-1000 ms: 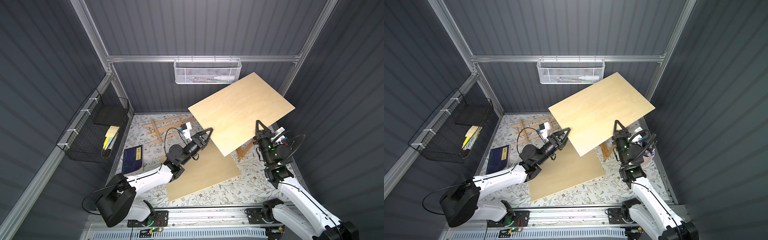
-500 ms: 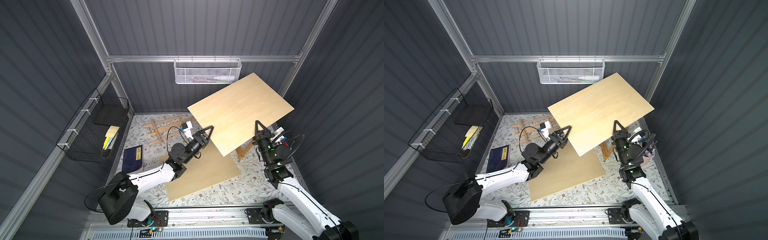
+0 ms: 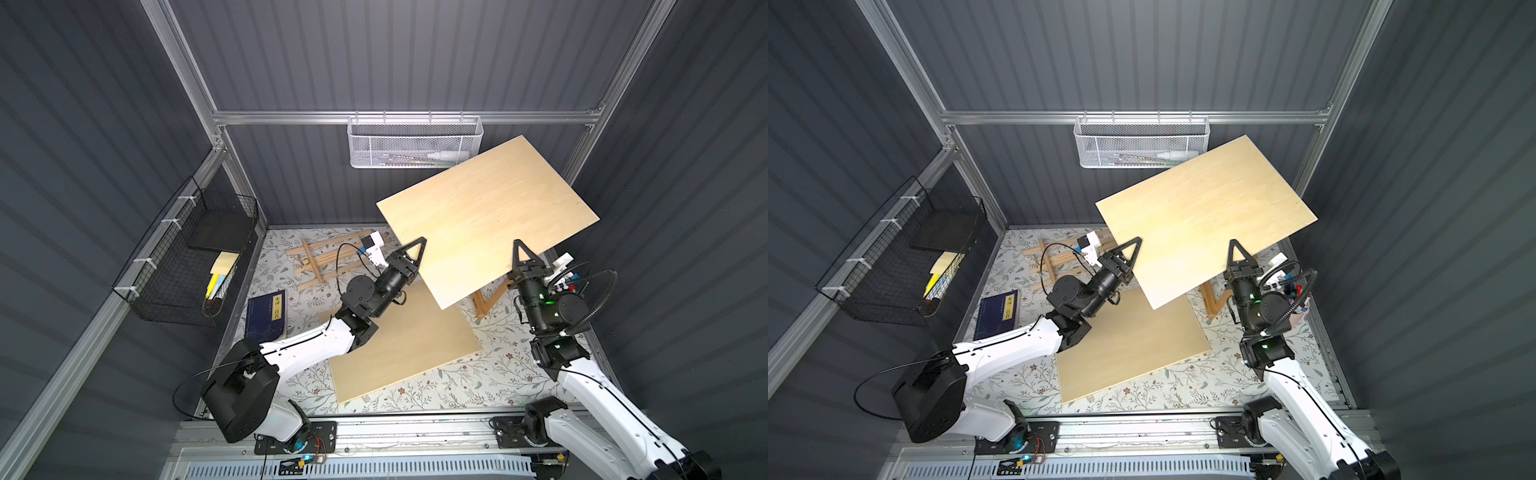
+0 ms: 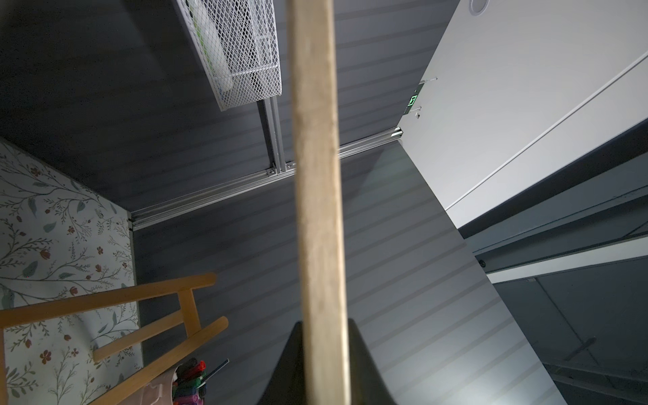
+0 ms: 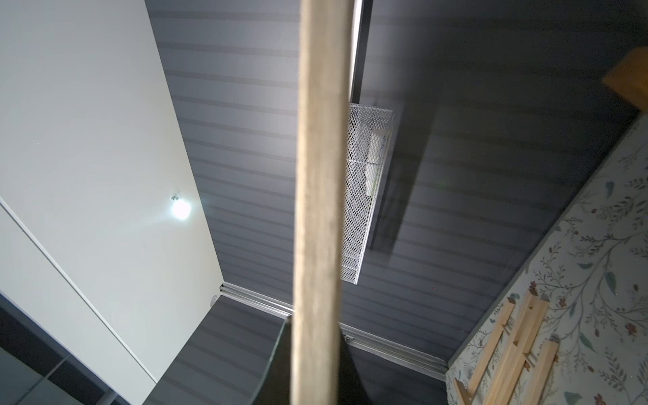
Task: Disassemble the easel
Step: Place the drawing board on the drawing board.
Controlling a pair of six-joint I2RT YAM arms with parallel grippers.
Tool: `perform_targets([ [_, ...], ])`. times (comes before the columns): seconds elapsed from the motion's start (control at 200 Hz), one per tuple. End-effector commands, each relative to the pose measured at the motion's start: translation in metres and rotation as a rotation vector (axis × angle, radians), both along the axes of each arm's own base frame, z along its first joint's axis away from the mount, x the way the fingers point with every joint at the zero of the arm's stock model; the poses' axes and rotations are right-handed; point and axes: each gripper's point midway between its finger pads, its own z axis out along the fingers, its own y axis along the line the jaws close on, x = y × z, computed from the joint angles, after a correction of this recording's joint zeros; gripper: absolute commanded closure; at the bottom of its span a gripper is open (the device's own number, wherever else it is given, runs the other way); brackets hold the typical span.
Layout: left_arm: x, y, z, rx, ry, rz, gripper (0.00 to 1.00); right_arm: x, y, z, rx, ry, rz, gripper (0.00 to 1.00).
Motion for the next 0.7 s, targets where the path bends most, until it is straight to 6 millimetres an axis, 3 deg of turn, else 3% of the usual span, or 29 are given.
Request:
perform_targets([
  [0.0,-0.011,0.008,0.063,-0.098,-0.17,-0.004,0.81,-0.023,0.013,0.035,-0.127,-0.171,0.034,1.0],
  [0.095,-0.011,0.006,0.058,-0.093,-0.166,-0.01,0.86,-0.022,0.014,0.03,-0.144,-0.166,0.032,1.0],
  [0.21,-0.012,0.008,0.056,-0.083,-0.165,0.001,1.0,-0.021,0.014,0.026,-0.156,-0.159,0.028,1.0],
  [0.425,-0.015,0.029,0.061,-0.067,-0.169,0.042,1.0,-0.021,0.021,0.02,-0.221,-0.13,0.05,1.0],
  [0.455,-0.017,0.035,0.062,-0.069,-0.17,0.048,1.0,-0.021,0.025,0.018,-0.258,-0.111,0.066,0.89],
  [0.545,-0.029,0.063,0.071,-0.089,-0.19,0.084,1.0,-0.022,0.041,0.02,-0.388,-0.075,0.132,0.76],
  [0.64,-0.039,0.091,0.082,-0.077,-0.203,0.132,1.0,-0.025,0.054,0.012,-0.479,-0.03,0.205,0.52],
  [0.695,-0.047,0.108,0.089,-0.078,-0.213,0.156,1.0,-0.025,0.06,0.008,-0.507,-0.019,0.242,0.44],
])
